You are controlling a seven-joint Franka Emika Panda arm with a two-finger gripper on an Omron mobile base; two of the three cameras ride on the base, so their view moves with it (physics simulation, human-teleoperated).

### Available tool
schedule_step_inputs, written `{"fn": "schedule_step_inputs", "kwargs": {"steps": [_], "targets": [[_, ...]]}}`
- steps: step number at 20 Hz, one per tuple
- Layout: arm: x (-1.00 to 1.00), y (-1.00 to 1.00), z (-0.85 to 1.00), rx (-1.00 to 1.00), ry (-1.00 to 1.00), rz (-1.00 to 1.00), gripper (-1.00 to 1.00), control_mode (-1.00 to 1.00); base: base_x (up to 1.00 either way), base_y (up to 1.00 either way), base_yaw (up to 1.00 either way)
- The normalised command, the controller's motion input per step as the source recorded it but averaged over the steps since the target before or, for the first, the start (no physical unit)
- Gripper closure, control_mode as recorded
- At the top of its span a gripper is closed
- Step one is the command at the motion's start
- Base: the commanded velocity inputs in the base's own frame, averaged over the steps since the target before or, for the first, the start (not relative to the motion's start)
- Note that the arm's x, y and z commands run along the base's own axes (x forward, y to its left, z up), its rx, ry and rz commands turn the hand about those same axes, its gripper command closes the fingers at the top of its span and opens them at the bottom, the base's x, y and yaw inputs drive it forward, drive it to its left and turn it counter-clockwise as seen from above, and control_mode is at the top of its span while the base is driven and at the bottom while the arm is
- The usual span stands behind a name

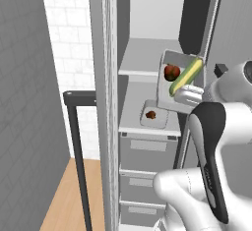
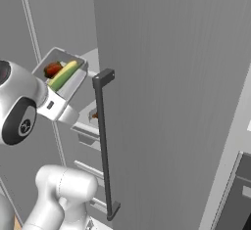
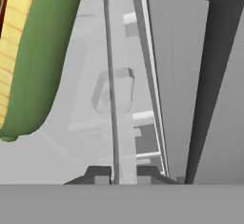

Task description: Take the meat container that has the chicken drumstick and place it on the second highest rack of the freezer. Then take the vegetable container that has the corn and bell pepper and place it on the highest rack of the freezer.

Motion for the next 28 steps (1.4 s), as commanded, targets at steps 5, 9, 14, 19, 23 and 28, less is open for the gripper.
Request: {"fn": "schedule_step_inputs", "kwargs": {"steps": [5, 9, 14, 19, 23, 28], "targets": [[0.0, -0.07, 0.04, 0.08, -0.12, -0.05, 1.0, -1.0, 0.0, 0.0, 0.0], [0.0, 0.03, 0.0, 0.04, -0.15, -0.01, 1.0, -1.0, 0.0, 0.0, 0.0], [0.08, 0.23, 0.04, -0.09, -0.01, 0.0, 1.0, -1.0, 0.0, 0.0, 0.0], [0.0, 0.11, 0.51, -0.16, 0.08, 0.0, 1.0, -1.0, 0.0, 0.0, 0.0], [0.1, 0.0, 0.39, -0.05, 0.11, 0.0, 1.0, -1.0, 0.0, 0.0, 0.0], [0.51, -0.08, 0.05, 0.0, 0.16, 0.0, 1.0, -1.0, 0.0, 0.0, 0.0]]}}
